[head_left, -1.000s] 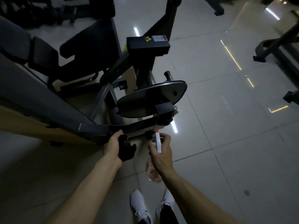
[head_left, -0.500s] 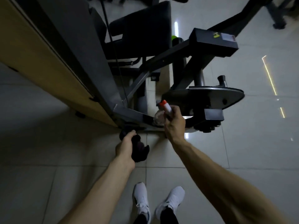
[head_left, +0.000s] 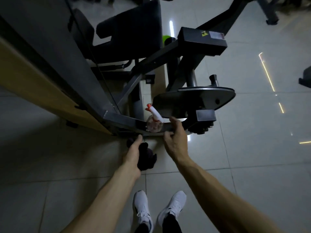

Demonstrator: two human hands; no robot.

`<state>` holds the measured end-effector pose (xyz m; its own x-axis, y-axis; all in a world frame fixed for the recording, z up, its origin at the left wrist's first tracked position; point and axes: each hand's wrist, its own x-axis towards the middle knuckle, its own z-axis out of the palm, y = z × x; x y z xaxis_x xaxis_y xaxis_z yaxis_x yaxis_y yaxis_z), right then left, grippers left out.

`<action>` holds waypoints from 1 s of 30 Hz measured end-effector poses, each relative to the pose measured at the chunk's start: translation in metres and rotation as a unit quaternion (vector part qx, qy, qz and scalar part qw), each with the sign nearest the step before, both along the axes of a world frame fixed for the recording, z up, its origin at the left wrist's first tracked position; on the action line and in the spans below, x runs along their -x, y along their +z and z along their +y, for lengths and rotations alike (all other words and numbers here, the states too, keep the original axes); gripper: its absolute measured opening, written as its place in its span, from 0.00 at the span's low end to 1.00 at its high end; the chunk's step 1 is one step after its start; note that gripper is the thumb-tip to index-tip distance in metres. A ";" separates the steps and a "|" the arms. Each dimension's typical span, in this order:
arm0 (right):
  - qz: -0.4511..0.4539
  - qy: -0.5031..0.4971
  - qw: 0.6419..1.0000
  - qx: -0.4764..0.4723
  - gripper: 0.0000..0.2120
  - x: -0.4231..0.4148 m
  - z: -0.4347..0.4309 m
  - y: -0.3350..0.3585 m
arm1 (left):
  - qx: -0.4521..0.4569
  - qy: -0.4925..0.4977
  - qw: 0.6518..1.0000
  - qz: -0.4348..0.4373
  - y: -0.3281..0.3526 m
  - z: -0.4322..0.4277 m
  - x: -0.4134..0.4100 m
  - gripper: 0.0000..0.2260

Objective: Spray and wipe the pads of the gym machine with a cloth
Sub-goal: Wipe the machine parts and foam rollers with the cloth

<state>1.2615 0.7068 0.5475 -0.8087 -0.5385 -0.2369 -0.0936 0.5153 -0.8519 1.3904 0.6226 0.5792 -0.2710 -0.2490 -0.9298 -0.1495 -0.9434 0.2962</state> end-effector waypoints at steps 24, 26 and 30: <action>-0.139 -0.263 0.921 0.251 0.11 0.129 0.121 -0.047 | 0.479 -0.259 0.821 -0.170 -0.029 0.132 0.234 0.31; -0.141 -0.253 0.922 0.256 0.09 0.124 0.114 -0.052 | 0.495 -0.271 0.805 -0.182 -0.034 0.131 0.230 0.29; -0.176 -0.245 0.922 0.241 0.10 0.129 0.116 -0.077 | 0.513 -0.283 0.787 -0.195 -0.044 0.128 0.230 0.30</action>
<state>1.1325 0.8227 0.4704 -0.9016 -0.2403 -0.3596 0.3760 -0.0244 -0.9263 1.1609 0.7508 0.5353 -0.3523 -0.8649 -0.3574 -0.7274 0.0128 0.6861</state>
